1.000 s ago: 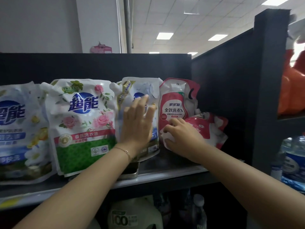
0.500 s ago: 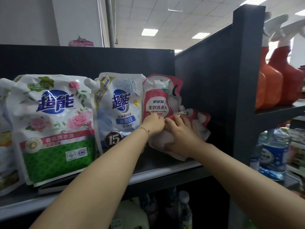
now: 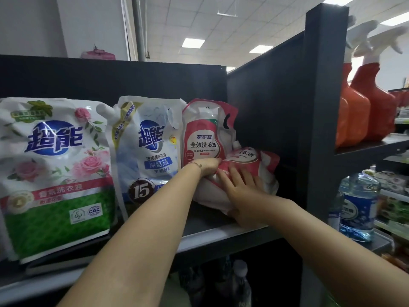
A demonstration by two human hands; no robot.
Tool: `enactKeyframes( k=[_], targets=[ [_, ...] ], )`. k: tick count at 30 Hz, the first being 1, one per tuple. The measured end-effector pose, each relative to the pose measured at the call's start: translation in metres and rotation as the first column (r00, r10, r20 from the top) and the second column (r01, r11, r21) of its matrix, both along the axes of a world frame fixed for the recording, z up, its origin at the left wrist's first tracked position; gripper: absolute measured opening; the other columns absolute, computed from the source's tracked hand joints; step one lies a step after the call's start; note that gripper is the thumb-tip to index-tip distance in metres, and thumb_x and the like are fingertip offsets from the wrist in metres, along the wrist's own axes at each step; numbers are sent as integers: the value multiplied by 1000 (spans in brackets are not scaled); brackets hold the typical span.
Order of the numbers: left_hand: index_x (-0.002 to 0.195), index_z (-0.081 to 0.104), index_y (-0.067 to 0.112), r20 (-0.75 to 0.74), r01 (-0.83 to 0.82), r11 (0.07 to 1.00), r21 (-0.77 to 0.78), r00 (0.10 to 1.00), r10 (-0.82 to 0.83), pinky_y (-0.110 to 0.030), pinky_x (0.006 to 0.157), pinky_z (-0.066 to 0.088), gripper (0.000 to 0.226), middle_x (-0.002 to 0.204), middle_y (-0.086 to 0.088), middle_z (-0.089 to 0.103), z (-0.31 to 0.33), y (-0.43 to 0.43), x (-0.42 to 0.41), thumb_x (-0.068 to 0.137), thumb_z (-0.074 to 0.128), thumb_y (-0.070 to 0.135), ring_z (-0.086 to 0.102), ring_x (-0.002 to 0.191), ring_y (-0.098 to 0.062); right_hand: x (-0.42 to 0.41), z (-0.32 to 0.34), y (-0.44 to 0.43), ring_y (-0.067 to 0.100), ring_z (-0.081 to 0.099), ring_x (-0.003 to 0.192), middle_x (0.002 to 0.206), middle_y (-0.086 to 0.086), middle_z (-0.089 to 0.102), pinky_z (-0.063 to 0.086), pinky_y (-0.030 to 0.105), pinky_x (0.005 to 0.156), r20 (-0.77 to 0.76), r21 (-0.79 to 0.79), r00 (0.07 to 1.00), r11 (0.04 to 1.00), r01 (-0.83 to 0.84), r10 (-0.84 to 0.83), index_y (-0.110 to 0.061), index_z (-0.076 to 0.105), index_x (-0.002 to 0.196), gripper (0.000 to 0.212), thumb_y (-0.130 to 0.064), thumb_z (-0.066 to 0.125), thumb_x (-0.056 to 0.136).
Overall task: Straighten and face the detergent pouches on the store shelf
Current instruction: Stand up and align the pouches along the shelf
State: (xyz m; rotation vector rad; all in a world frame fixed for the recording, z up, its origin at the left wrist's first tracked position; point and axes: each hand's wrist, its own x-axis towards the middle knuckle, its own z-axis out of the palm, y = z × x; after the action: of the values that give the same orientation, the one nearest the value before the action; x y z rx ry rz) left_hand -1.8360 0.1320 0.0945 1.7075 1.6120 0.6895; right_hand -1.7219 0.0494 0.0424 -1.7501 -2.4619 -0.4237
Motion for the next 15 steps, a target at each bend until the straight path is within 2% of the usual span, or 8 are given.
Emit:
enactKeyframes(
  k=[1, 4, 6, 9, 13, 15],
  targets=[
    [135, 47, 0, -1, 1, 1000, 4, 1000, -1, -29, 91, 46, 47, 136, -17, 53, -1, 2, 0, 104, 34, 33, 53, 124, -30, 1, -1, -1, 43, -9, 144, 157, 16, -20, 5, 53, 114, -4, -13, 1000, 1000, -2, 2, -17, -21, 150, 98, -38, 55, 92],
    [127, 57, 11, -140, -37, 994, 100, 989, 51, -39, 106, 38, 51, 128, -15, 59, -8, 5, -3, 95, 34, 44, 52, 120, -30, 1, -2, -2, 41, -14, 144, 156, 13, -26, 2, 53, 114, -24, -48, 1000, 999, 2, -3, -21, -24, 149, 95, -46, 49, 94],
    [115, 63, 12, -150, -110, 984, 138, 980, 130, -42, 103, 40, 54, 115, -12, 64, -12, 6, -4, 84, 35, 48, 56, 112, -30, 0, -2, -4, 37, -19, 144, 155, 11, -30, -1, 51, 115, -34, -74, 999, 997, 21, -24, -24, -27, 148, 91, -52, 43, 96],
    [113, 62, 9, -137, -201, 949, 243, 961, 238, -46, 100, 42, 57, 113, -11, 63, -15, -3, -3, 80, 33, 46, 55, 109, -32, 0, -2, -10, 34, -26, 143, 152, 10, -37, -5, 49, 115, -1, -93, 998, 994, 63, -64, -25, -33, 145, 90, -57, 35, 96],
    [123, 57, 5, -91, -260, 894, 366, 945, 313, -48, 103, 40, 48, 125, -16, 58, -14, -18, 2, 93, 33, 35, 51, 118, -35, 2, -2, -14, 32, -33, 140, 148, 8, -43, -8, 49, 115, 15, -131, 996, 988, 85, -83, -26, -40, 139, 89, -62, 29, 95],
    [123, 55, 3, -80, -251, 864, 437, 946, 315, -45, 102, 41, 42, 126, -17, 57, -12, -28, 4, 96, 34, 28, 50, 120, -35, 4, -2, -17, 30, -37, 138, 146, 6, -47, -10, 49, 116, 10, -151, 997, 985, 81, -80, -28, -46, 129, 88, -63, 27, 95]
  ],
)
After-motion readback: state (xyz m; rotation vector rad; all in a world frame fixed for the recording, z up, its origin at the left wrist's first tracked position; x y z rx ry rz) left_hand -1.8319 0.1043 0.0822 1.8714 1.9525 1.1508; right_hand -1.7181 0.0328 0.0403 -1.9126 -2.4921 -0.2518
